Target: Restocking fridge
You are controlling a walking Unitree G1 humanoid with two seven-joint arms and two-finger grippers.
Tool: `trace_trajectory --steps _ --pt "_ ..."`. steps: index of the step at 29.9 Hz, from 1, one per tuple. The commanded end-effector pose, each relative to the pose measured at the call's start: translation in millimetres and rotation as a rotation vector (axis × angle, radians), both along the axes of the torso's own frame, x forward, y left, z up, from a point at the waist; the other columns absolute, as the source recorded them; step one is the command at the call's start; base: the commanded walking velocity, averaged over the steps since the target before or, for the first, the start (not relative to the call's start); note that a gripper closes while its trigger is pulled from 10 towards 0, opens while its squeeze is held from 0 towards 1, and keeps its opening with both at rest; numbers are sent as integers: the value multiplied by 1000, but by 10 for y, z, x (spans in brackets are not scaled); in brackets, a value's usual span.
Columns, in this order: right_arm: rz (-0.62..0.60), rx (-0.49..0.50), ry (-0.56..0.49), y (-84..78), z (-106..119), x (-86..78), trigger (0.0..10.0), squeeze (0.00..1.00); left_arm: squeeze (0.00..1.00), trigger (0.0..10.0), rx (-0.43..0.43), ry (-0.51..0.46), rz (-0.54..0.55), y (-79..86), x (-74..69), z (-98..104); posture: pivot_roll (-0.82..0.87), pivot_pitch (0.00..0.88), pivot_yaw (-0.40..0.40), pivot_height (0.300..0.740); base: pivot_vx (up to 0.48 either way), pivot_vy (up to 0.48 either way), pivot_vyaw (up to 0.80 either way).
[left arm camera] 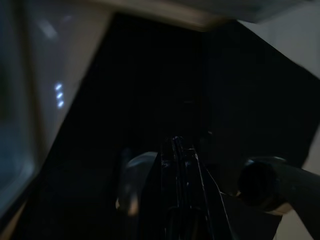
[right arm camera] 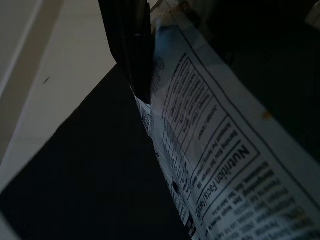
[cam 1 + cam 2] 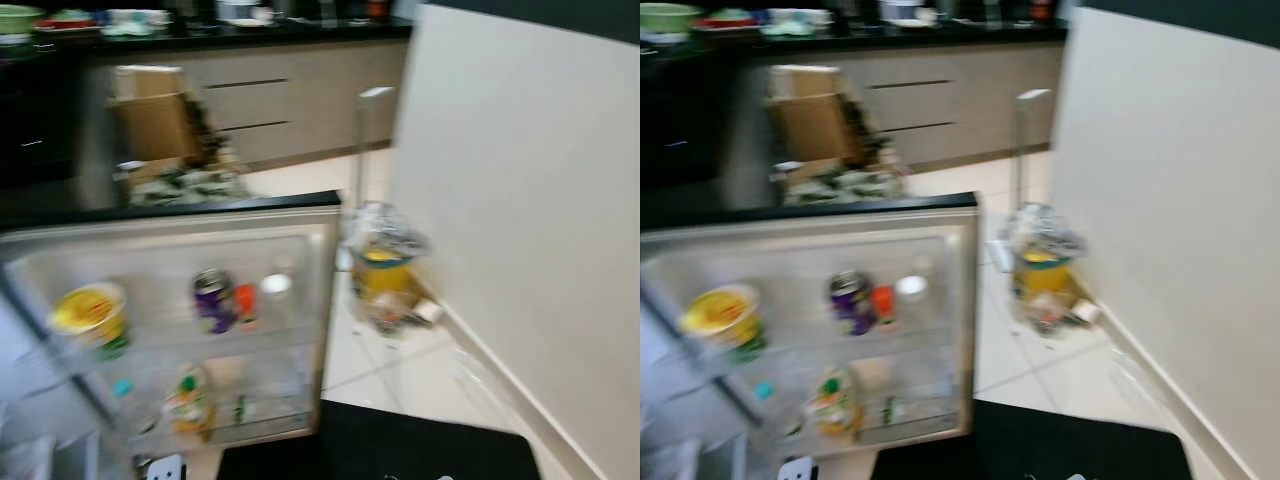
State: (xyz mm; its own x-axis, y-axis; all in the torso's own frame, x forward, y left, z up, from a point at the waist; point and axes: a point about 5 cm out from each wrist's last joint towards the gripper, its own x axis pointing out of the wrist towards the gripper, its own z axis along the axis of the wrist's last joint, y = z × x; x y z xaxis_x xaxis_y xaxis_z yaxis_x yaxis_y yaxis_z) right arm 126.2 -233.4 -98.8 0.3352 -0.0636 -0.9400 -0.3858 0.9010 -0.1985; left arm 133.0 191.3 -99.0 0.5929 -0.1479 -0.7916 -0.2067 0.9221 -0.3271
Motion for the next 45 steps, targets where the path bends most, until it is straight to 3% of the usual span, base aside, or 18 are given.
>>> trace_trajectory --steps 1,3,6,9,12,17,19,24,29,38,45 --pt "-4 -28 -14 -101 27 1 10000 0 0 10000 13 -6 29 71 2 11 -32 0 5 740 0 0 0" --pt "-32 -44 -30 -150 46 22 10000 0 0 10000 21 2 6 63 3 8 -51 47 23 740 0 0 0" --pt "-98 -43 -66 -184 71 71 10000 0 0 10000 47 13 -62 68 18 12 -45 25 -19 740 0 0 0" --pt "-40 -17 -35 -80 22 1 10000 0 0 10000 63 -27 54 233 113 72 -14 37 -44 740 0 0 0" --pt "-10 -8 -35 -35 16 13 10000 0 0 10000 58 -38 61 229 128 79 -24 47 -41 740 0 0 0" --pt "10 18 -62 44 25 88 10000 0 0 10000 64 -18 26 200 64 51 -62 54 -27 740 0 0 0" --pt "-1 60 -84 109 31 135 10000 0 0 10000 69 10 39 207 -26 19 -74 52 -17 740 0 0 341" --pt "-14 47 -61 35 12 29 10000 0 0 10000 57 27 69 139 -96 -17 -38 49 -18 740 0 0 776" --pt "-47 26 -36 -14 -20 -106 10000 0 0 10000 41 11 69 105 -72 -11 -37 47 -8 740 0 0 303" --pt "-37 49 -65 137 -27 -16 10000 0 0 10000 83 -26 60 268 104 76 -26 34 8 740 0 0 0" --pt "-25 37 -77 93 0 35 10000 0 0 10000 80 -15 60 232 75 56 -39 27 -10 740 0 0 0"
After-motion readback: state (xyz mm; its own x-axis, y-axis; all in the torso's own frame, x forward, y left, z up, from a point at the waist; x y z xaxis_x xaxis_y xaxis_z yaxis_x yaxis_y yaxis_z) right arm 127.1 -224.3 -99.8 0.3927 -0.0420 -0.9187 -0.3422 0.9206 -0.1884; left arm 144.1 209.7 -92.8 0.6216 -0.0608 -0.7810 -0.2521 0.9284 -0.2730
